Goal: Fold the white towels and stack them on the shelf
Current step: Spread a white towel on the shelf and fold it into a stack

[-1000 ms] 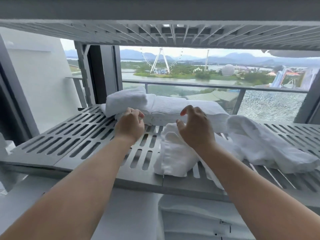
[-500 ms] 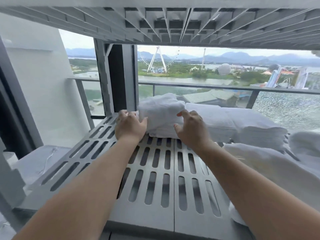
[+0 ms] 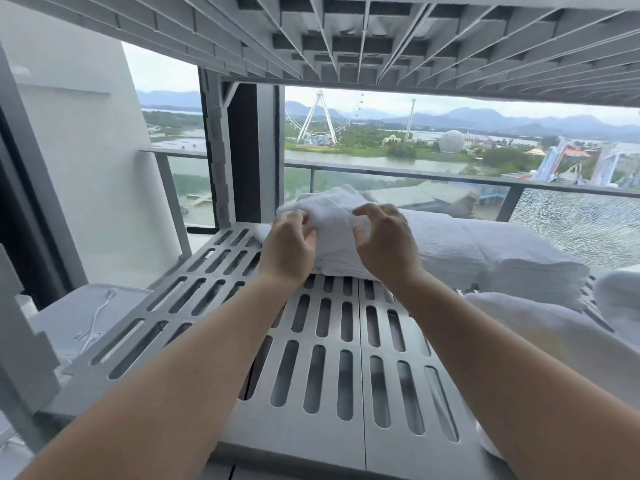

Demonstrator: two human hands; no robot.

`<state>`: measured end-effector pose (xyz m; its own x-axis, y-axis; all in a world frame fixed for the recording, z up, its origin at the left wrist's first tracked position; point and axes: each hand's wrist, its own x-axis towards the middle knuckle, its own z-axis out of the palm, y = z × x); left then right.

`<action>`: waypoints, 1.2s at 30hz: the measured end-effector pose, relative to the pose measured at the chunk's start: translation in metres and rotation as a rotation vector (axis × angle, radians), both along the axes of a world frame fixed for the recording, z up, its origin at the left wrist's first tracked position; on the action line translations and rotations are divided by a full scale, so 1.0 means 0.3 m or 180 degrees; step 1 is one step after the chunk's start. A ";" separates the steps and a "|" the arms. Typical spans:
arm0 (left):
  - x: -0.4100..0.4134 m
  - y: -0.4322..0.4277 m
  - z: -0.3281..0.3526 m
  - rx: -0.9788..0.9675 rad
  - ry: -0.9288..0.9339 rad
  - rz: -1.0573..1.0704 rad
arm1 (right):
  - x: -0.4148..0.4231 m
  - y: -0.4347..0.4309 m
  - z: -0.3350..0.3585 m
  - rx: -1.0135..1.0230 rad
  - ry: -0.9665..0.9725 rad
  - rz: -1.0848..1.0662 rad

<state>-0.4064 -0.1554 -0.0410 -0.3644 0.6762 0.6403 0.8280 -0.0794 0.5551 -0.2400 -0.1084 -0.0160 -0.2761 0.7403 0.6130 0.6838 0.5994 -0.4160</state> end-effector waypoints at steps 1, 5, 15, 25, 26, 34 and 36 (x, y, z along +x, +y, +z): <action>0.011 -0.018 0.004 0.0002 0.0074 -0.0077 | -0.003 -0.006 0.003 0.0062 0.0095 0.0009; 0.036 -0.134 0.044 0.0112 0.0409 -0.0456 | -0.016 -0.041 -0.001 0.0131 0.0615 -0.0090; -0.142 -0.208 -0.044 -0.0873 -0.0318 -0.0051 | -0.011 -0.100 -0.162 -0.1164 0.0225 -0.0235; -0.055 -0.196 -0.113 -0.1325 -0.0263 -0.0294 | 0.027 -0.220 -0.183 -0.0643 -0.0621 -0.0332; -0.051 -0.210 -0.113 -0.1304 -0.0209 -0.0286 | 0.034 -0.230 -0.182 -0.0622 -0.0587 -0.0348; 0.047 -0.393 -0.116 -0.0840 0.0800 0.0277 | 0.146 -0.349 -0.187 -0.0389 0.0073 -0.0333; 0.092 -0.448 -0.122 -0.0618 0.0900 0.0497 | 0.196 -0.392 -0.195 -0.0281 0.0306 -0.0376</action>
